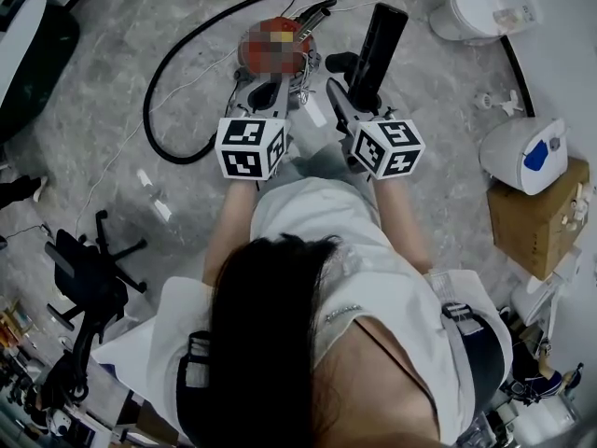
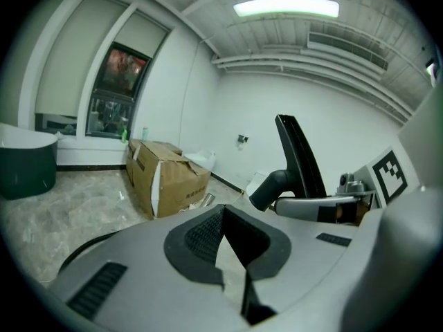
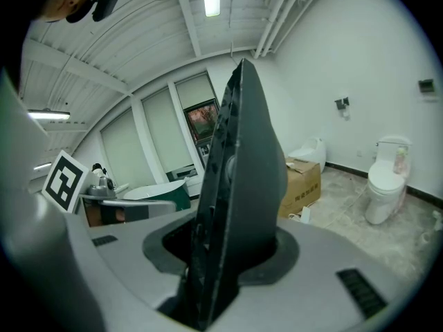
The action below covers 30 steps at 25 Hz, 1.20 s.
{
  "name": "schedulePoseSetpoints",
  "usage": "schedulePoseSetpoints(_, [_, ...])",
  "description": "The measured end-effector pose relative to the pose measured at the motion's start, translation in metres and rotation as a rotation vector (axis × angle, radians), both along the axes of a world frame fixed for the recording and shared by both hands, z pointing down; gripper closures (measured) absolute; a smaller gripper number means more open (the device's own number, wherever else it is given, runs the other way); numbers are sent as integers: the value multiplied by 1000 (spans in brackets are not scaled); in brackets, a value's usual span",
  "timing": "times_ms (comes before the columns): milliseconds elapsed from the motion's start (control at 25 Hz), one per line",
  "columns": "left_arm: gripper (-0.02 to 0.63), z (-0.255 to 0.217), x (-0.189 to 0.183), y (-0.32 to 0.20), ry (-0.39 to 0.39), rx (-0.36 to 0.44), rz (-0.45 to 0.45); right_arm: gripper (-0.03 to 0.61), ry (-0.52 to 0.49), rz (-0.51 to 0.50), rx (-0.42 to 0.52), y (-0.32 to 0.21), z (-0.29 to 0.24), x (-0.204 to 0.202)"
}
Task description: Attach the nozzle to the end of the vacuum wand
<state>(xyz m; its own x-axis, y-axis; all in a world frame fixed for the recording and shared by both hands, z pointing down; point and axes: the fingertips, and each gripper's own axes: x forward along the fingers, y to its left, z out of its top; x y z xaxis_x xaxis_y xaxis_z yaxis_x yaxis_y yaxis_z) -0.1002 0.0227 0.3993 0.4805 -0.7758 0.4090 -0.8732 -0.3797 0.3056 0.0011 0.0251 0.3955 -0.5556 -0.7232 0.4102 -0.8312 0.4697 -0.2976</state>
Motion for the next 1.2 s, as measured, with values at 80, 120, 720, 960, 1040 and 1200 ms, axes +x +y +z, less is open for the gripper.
schedulePoseSetpoints(80, [612, -3, -1, 0, 14, 7, 0, 422, 2, 8, 2, 1, -1, -1])
schedulePoseSetpoints(120, [612, -4, -2, 0, 10, 11, 0, 422, 2, 11, 1, 2, 0, -1])
schedulePoseSetpoints(720, [612, -6, -2, -24, 40, 22, -15, 422, -33, 17, 2, -22, -3, 1])
schedulePoseSetpoints(960, [612, 5, 5, -42, -30, 4, -19, 422, -46, 19, -10, -46, 3, 13])
schedulePoseSetpoints(1040, [612, 7, 9, -49, -43, 1, -16, 422, -47, 18, -14, -55, 4, 17])
schedulePoseSetpoints(1200, [612, 12, 14, -65, -79, -4, -23, 422, -44, 10, -22, -74, 7, 23])
